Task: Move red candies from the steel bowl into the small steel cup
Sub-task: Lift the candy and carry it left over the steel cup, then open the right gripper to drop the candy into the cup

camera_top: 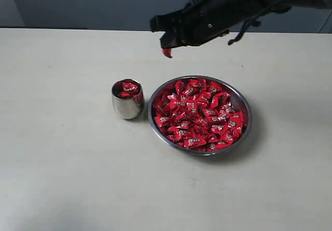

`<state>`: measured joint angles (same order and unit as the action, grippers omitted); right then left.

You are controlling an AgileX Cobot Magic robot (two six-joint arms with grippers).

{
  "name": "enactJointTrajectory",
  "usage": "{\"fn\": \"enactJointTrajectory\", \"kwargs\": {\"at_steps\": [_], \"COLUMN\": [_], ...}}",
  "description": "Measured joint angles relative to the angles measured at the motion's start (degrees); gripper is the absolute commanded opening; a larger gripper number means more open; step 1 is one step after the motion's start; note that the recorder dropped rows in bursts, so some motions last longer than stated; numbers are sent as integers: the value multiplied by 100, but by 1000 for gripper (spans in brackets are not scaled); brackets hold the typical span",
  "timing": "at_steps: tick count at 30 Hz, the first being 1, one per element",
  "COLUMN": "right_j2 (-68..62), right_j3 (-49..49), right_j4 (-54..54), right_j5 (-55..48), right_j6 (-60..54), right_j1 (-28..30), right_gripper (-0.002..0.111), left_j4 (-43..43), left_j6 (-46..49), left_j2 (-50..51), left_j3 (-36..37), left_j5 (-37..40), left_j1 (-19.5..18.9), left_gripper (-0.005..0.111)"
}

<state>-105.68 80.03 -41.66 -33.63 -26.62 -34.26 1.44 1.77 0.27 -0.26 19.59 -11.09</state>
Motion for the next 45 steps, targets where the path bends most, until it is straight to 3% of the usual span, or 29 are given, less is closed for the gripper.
{"fn": "enactJointTrajectory", "kwargs": {"at_steps": [13, 31, 33, 39, 45], "right_j2": [-1394, -1916, -1916, -1931, -2062], "right_j3": [1661, 1714, 1714, 1714, 1714], "right_j4": [167, 495, 519, 519, 519], "right_j5": [-188, -570, -570, -570, -570], "right_j6": [-36, -15, -15, -15, -15], "right_j1": [-858, -933, -933, -933, -933], "right_gripper": [5, 6, 11, 43, 42], "left_j4": [0, 0, 0, 0, 0], "left_j6": [0, 0, 0, 0, 0], "left_j2": [0, 0, 0, 0, 0], "left_j3": [0, 0, 0, 0, 0], "left_j5": [0, 0, 0, 0, 0], "left_j1": [0, 0, 0, 0, 0], "left_gripper": [0, 0, 0, 0, 0]}}
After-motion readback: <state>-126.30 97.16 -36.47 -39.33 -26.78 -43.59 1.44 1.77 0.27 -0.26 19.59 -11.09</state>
